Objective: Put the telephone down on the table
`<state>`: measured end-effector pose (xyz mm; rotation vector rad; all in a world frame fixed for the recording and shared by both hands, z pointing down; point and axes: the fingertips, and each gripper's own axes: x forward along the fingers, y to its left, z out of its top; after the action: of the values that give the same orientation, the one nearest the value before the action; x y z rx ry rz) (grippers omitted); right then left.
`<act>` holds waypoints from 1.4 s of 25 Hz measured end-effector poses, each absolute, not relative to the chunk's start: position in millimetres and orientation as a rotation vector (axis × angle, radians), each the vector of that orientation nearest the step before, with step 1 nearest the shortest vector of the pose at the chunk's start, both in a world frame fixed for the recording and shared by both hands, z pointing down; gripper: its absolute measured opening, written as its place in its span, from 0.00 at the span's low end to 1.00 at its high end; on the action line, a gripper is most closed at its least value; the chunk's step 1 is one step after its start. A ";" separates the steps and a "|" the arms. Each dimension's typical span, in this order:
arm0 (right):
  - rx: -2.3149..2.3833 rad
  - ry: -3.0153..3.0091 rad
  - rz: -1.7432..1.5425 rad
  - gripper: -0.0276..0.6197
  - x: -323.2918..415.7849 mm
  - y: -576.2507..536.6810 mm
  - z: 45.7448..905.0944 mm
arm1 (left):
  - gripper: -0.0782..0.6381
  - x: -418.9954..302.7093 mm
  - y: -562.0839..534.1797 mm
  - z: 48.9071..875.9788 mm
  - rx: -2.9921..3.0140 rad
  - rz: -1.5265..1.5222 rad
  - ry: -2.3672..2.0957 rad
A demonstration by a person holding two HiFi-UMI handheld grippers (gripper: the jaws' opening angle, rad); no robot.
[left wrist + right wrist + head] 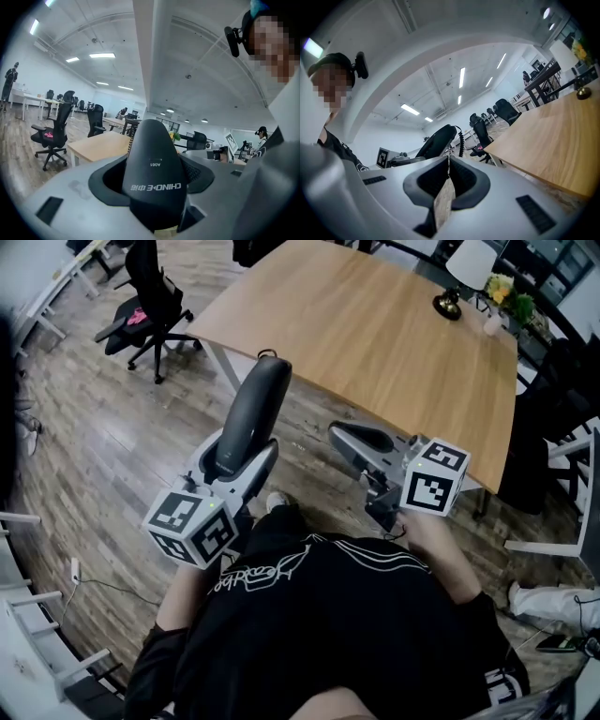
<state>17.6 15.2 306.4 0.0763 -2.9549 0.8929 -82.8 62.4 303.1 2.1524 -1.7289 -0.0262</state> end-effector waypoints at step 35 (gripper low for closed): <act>0.617 -2.852 1.083 0.10 -83.8 -317.4 356.3 | 0.51 -205.0 -317.5 362.8 2.292 0.178 -1.333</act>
<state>-83.8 -317.4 356.3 0.6171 -2.8525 1.0833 -205.0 -317.5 362.8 2.2924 -1.3328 0.1779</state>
